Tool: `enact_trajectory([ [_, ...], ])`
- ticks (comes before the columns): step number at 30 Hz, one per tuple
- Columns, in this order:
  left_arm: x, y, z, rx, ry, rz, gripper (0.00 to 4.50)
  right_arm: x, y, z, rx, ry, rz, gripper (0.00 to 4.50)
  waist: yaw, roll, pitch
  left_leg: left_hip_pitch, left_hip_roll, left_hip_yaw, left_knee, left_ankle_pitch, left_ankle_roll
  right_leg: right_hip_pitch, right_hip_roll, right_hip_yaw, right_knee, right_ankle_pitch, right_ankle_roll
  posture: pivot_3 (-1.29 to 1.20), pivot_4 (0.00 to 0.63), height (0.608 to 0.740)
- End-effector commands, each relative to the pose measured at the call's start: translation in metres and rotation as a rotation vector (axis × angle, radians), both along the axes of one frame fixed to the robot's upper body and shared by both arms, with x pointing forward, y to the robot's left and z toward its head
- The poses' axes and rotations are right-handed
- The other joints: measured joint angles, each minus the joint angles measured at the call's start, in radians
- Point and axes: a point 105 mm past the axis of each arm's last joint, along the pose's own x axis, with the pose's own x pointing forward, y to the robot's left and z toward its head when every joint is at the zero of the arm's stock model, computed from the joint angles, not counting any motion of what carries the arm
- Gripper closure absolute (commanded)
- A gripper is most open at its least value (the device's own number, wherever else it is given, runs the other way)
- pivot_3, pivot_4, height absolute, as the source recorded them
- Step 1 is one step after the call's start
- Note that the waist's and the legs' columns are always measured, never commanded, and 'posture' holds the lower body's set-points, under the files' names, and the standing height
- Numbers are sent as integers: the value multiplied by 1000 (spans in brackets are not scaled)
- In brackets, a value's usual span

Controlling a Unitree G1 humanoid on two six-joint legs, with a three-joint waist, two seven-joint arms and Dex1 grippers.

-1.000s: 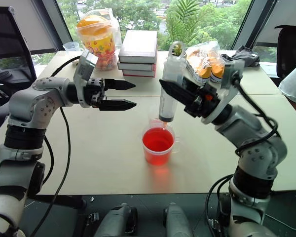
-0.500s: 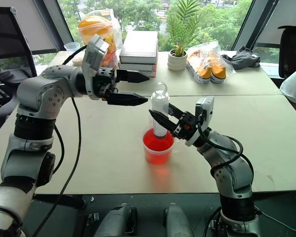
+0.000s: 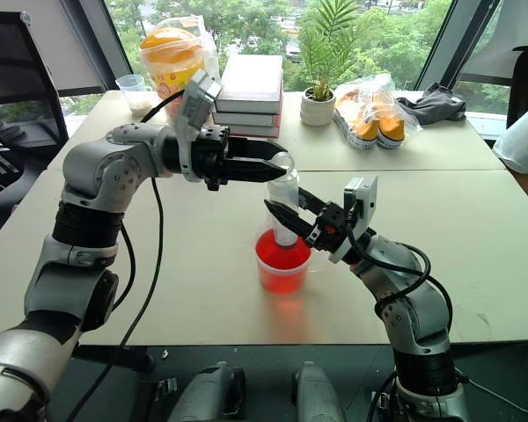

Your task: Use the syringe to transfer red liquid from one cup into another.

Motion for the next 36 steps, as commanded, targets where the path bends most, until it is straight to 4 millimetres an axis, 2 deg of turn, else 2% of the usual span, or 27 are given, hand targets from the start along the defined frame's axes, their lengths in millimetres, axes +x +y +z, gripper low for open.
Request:
enact_trajectory([
  [1, -6, -2, 13, -15, -50, -21, 4468, -6, 1, 11, -3, -60, 8, 3109, 0, 0, 0, 0, 0, 0, 0, 0, 0, 0, 0, 0, 0, 0, 0, 0, 150, 740],
  [7, -9, -1, 20, -16, -68, -35, 4468, -7, 1, 12, -6, -59, 12, 3109, 0, 0, 0, 0, 0, 0, 0, 0, 0, 0, 0, 0, 0, 0, 0, 0, 150, 740],
  [12, -1, 1, 39, -66, -87, -4, 4468, -7, 1, 11, -13, -49, 18, 3109, 1, 0, 0, 0, 0, 0, 0, 0, 0, 0, 0, 0, 0, 0, 0, 0, 150, 740],
  [22, 10, 10, 60, -101, -148, 48, 4468, -11, 4, 2, -19, 4, 61, 3109, 0, 0, 0, 0, 0, 0, 0, 0, 0, 0, 0, 0, 0, 0, 0, 0, 150, 740],
  [36, 14, 15, 71, -114, -187, 58, 4468, -15, 7, 0, -16, 22, 86, 3109, 0, 0, 0, 0, 0, 0, 0, 0, 0, 0, 0, 0, 0, 0, 0, 0, 150, 740],
])
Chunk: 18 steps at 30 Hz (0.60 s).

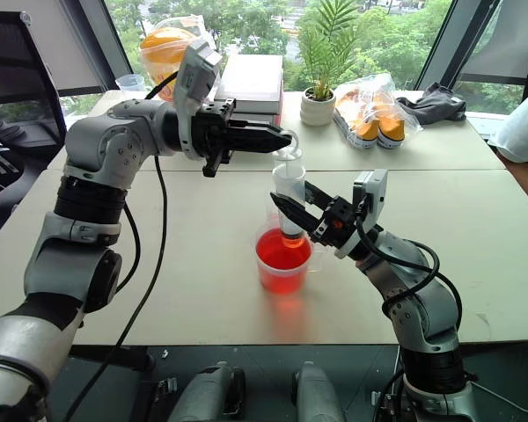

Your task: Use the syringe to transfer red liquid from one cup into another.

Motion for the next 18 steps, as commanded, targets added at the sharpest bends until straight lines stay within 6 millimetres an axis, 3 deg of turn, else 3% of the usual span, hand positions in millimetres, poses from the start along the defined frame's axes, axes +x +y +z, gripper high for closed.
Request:
enact_trajectory([
  [1, 3, 18, 42, -94, -148, 90, 4468, -16, 13, -5, -33, 9, 96, 3109, 0, 0, 0, 0, 0, 0, 0, 0, 0, 0, 0, 0, 0, 0, 0, 0, 150, 740],
  [4, 2, 17, 38, -90, -126, 81, 4468, -17, 13, 4, -24, -15, 100, 3109, 0, 0, 0, 0, 0, 0, 0, 0, 0, 0, 0, 0, 0, 0, 0, 0, 150, 740],
  [7, 3, 17, 27, -67, -87, 75, 3325, -20, 13, 24, -2, -55, 106, 3109, -2, 0, 0, 0, 0, 0, 0, 0, 0, 0, 0, 0, 0, 0, 0, 0, 150, 740],
  [11, 4, 18, 13, -29, -66, 80, 1309, -24, 12, 42, 17, -83, 112, 3109, -1, 0, 0, 0, 0, 0, 0, 0, 0, -1, 0, 0, 0, 0, 0, 0, 150, 740],
  [14, 6, 22, 7, -28, -90, 90, 120, -26, 11, 51, 25, -90, 110, 3109, 0, 0, 0, 0, 0, 0, 0, 0, 0, 0, 0, 0, 0, 0, 0, 0, 150, 740],
  [18, 9, 30, 2, -24, -106, 122, 120, -26, 8, 56, 34, -92, 98, 3109, 2, 0, 0, 0, 0, 0, 0, 0, 0, 0, -1, 0, 0, 0, 0, 0, 150, 740],
])
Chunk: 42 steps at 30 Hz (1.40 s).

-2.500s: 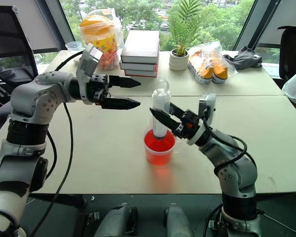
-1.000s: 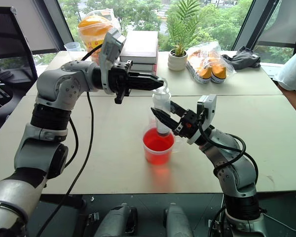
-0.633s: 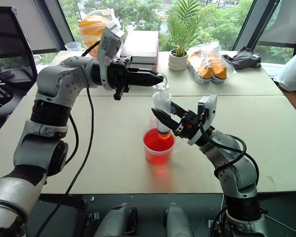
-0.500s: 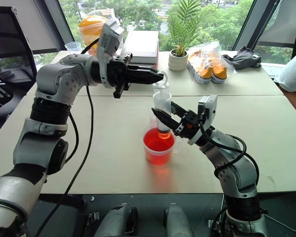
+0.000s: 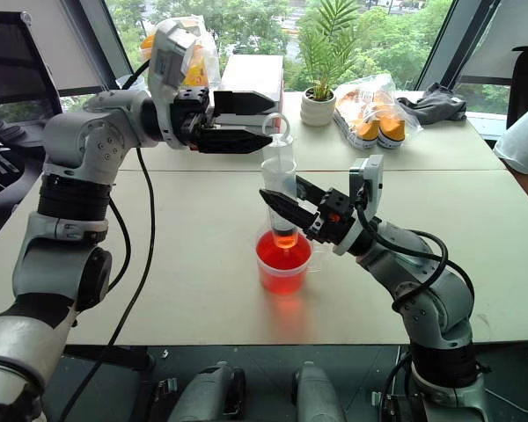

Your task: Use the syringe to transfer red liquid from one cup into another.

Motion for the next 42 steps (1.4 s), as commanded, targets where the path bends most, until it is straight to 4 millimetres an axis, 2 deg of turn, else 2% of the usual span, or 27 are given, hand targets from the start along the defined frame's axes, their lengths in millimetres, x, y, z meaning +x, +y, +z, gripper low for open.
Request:
enact_trajectory([
  [1, -1, 6, -1, 20, -23, 18, 120, -17, 2, 32, 48, -135, 40, 3109, -1, 0, 0, 0, 0, 0, 0, 0, 0, 0, 0, 0, 0, 0, 0, 0, 150, 740],
  [5, 4, 20, 2, 3, -11, 76, 120, -15, 0, 37, 50, -140, 28, 3109, -3, 0, 0, 0, 0, 0, 0, 0, 0, 0, 0, 0, 0, 0, 0, 0, 150, 740],
  [9, 8, 41, 7, -22, 7, 150, 120, -6, -4, 64, 112, -179, 25, 3109, -7, 0, 0, 0, 0, 0, 0, 0, 0, -1, 0, 0, 1, 0, 0, 0, 150, 740],
  [13, 9, 50, 1, -8, 7, 196, 120, 13, -9, 83, 159, -210, -2, 3109, -2, 0, 0, 0, 0, 0, 0, 0, 0, -1, 0, 0, 1, 0, 0, 0, 150, 740],
  [15, 7, 50, 0, -12, 7, 203, 120, 31, -12, 87, 171, -223, -26, 3109, 0, 0, 0, 0, 0, 0, 0, 0, 0, -1, 0, 0, 0, 0, 0, 0, 150, 740],
  [18, 3, 48, -1, -15, -1, 207, 120, 59, -12, 75, 150, -224, -58, 3109, -1, 0, 0, 0, -1, 1, 0, 0, 0, 0, -1, 0, 0, 0, 0, 0, 150, 740],
  [23, 2, 42, 2, -29, -11, 215, 120, 80, -5, 44, 124, -205, -70, 3109, -4, 0, 0, 0, 0, 1, -1, 0, 0, -1, -1, 0, 0, 0, 0, 0, 150, 740],
  [26, 6, 38, 6, -46, -18, 226, 120, 84, -2, 29, 109, -192, -77, 3109, -5, 0, 0, 0, 0, 1, -2, 0, 0, -2, 0, 0, 0, 0, 0, 0, 150, 740],
  [30, 18, 26, 17, -79, -40, 247, 120, 85, -1, 20, 99, -185, -88, 3109, -2, 0, 0, -1, 0, 1, -1, 0, 0, -2, -1, 0, 0, 0, 0, 0, 150, 740],
  [35, 32, 10, 30, -110, -55, 262, 120, 84, 0, 15, 85, -186, -95, 3109, -3, 0, 0, 0, -1, 1, -1, 0, 0, -1, -1, 0, 0, 0, 0, 0, 150, 740],
  [42, 35, -15, 37, -107, -51, 189, 120, 83, 1, 12, 69, -189, -95, 3109, -5, 0, 0, -1, 0, 1, -1, 0, 0, -2, 0, 0, 0, 0, 0, 0, 150, 740],
])
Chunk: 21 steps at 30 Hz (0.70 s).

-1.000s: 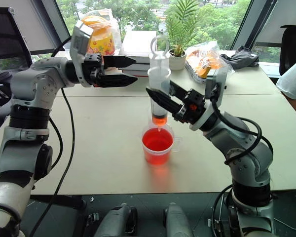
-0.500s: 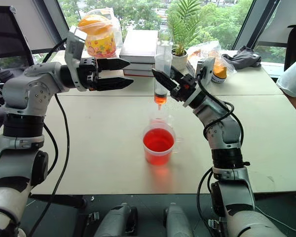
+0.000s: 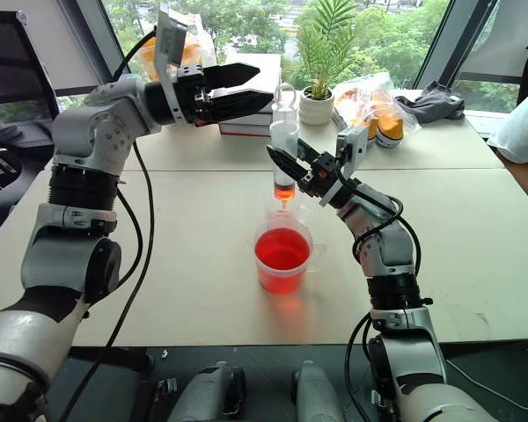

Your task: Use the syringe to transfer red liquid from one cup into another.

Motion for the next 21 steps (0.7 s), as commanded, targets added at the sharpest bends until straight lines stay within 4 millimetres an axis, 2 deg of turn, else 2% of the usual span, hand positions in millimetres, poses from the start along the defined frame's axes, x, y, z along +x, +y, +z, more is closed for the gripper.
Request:
enact_trajectory([
  [1, -4, -9, 13, 1, -52, -35, 120, -7, 3, 15, 5, -76, 12, 3109, -1, 0, 0, 0, 0, 0, 0, 0, 0, 0, 0, 0, 0, 0, 0, 0, 150, 740],
  [4, -3, -15, 9, 12, -42, -49, 930, -8, 4, 15, 0, -79, 13, 3109, -1, 0, 0, 0, 0, 0, 0, 0, 0, 0, 0, 0, 0, 0, 0, 0, 150, 740],
  [11, -1, -17, -2, 54, -27, -54, 4407, -8, 4, 17, -5, -86, 15, 3109, 0, 0, 0, 0, 0, 0, 0, 0, 0, 0, 0, 0, 0, 0, 0, 0, 150, 740],
  [21, -2, -19, -17, 89, -29, -64, 4471, -15, 3, 33, -2, -127, 20, 3109, 1, 0, 0, 0, 0, 0, 0, 0, 0, 0, 0, 0, 0, 0, 0, 0, 150, 740],
])
